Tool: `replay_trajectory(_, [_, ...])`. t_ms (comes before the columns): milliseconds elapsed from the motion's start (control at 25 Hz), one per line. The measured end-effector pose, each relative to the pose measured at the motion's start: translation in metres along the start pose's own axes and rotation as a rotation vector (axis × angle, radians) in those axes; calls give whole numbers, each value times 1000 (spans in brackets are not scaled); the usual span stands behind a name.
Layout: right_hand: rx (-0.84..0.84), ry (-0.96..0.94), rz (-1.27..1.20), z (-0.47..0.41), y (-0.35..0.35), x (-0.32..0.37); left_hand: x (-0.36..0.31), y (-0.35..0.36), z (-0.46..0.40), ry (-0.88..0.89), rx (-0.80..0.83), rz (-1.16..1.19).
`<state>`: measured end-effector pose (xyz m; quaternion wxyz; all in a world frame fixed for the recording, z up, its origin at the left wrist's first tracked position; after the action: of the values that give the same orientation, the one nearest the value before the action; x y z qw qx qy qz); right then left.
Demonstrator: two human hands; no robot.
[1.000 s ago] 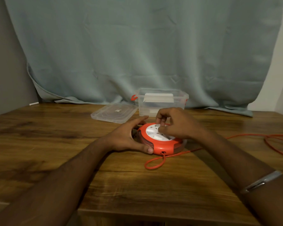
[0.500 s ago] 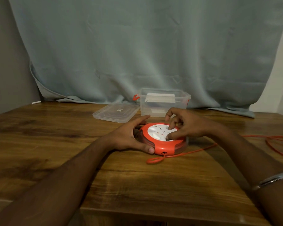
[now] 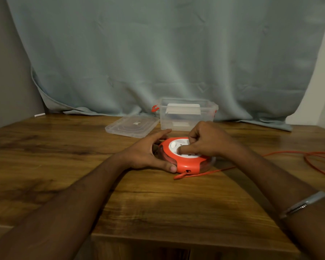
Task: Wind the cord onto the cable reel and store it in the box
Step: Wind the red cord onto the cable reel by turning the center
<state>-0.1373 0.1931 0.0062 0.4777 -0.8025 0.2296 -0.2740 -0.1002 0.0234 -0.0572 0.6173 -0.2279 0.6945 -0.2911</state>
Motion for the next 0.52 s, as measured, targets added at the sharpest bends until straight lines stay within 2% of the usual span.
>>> replay_trajectory(280, [-74,-23,103,-5,8,17,0,1,-1,9,16,-16])
replay_trajectory(440, [-125,-65,36,-5,7,17,-1,1,1,8,22,6])
replay_trajectory(520, [-89,-64,-74,-8,2,3,0,-1,1,10,20,9])
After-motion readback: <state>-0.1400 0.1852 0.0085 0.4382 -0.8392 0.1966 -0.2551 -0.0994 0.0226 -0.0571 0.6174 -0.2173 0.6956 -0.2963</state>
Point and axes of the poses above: each hand's wrist, its own z-axis away from the middle knuckle, its own y-axis out of the palm, x = y × z, the point moved 9 cm from there along -z, towards the middle knuckle, and after that the axes turned 11 degrees about -y, right-handed, at the moved point
